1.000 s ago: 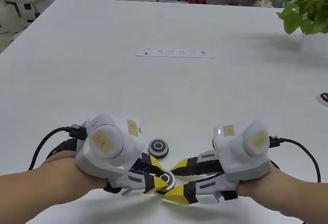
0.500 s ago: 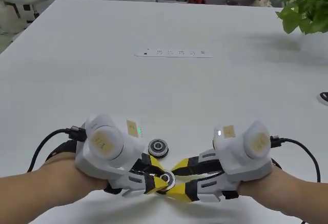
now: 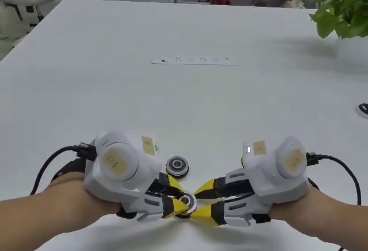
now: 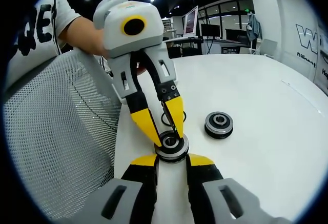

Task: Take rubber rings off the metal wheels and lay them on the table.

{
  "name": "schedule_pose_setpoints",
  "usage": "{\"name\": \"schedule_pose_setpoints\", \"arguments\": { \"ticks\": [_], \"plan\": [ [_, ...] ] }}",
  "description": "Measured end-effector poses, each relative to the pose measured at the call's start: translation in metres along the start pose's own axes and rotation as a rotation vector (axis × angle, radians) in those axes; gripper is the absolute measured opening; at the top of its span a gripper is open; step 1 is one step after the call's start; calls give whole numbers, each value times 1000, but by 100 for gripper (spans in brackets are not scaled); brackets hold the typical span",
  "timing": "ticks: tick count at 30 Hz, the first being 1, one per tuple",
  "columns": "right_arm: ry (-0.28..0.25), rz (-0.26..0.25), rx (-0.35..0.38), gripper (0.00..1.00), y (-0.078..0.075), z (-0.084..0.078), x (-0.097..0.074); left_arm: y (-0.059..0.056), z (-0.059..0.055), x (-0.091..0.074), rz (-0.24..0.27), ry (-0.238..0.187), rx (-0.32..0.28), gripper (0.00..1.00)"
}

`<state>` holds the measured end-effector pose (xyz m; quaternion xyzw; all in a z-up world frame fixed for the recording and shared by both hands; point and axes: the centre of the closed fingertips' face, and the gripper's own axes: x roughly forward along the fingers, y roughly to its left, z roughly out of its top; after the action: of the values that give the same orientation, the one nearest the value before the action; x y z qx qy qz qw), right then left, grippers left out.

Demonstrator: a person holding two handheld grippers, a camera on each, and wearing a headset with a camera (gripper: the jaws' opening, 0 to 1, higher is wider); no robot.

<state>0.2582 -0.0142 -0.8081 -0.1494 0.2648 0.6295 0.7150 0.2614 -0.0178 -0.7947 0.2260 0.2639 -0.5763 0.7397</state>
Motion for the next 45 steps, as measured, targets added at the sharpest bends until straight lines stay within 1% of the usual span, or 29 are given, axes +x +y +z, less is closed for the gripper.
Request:
{"name": "schedule_pose_setpoints", "arguments": {
  "ticks": [2,7,12,14,17,18,21,22,24,26,29,32,35,36,37,38,41,43,45],
  "plan": [
    [1,-1,2,17,0,0,-1,0,0,0,0,0,0,13],
    [11,-6,1,11,-2,-3,-3,0,0,0,3,0,-5,13],
    [12,-6,6,10,-2,-3,-3,0,-1,0,6,0,-7,13],
    [13,-6,9,9,-2,-4,-3,0,-1,0,8,2,-7,13],
    [16,-9,33,4,-4,-5,-3,1,-1,0,10,2,-8,13],
    [13,-6,49,4,-4,-5,-3,1,-1,0,11,2,-8,13],
    [14,-5,58,3,-4,-4,-2,1,-1,-1,13,5,-12,13],
    [14,-4,69,2,-4,-4,-2,1,-1,-1,13,5,-13,13],
    [9,-7,115,0,-7,-4,-2,1,-1,-1,15,6,-13,13],
    [5,-9,148,0,-9,-5,-2,1,-2,-1,17,7,-11,13],
    [4,-13,174,0,-8,-4,-2,1,-2,-1,20,10,-3,13],
    [-25,-10,267,0,-11,-4,-4,1,-1,-1,25,13,-2,13],
    [-39,-24,275,0,-15,-2,-9,2,-1,0,32,19,-2,13],
    [-65,-33,291,0,-18,3,-10,2,-1,0,32,19,-3,13],
    [-72,-34,313,0,-19,4,-11,2,-1,-1,33,18,-3,13],
    [-88,-26,328,0,-18,6,-12,2,-1,-1,35,17,-5,13],
    [-92,-25,330,0,-17,6,-12,2,-1,0,38,19,-7,13],
    [-110,-15,356,0,-17,9,-13,2,-1,0,41,19,-10,13],
    [-111,-14,361,0,-17,9,-13,2,0,0,43,21,-11,13]
  ]
}}
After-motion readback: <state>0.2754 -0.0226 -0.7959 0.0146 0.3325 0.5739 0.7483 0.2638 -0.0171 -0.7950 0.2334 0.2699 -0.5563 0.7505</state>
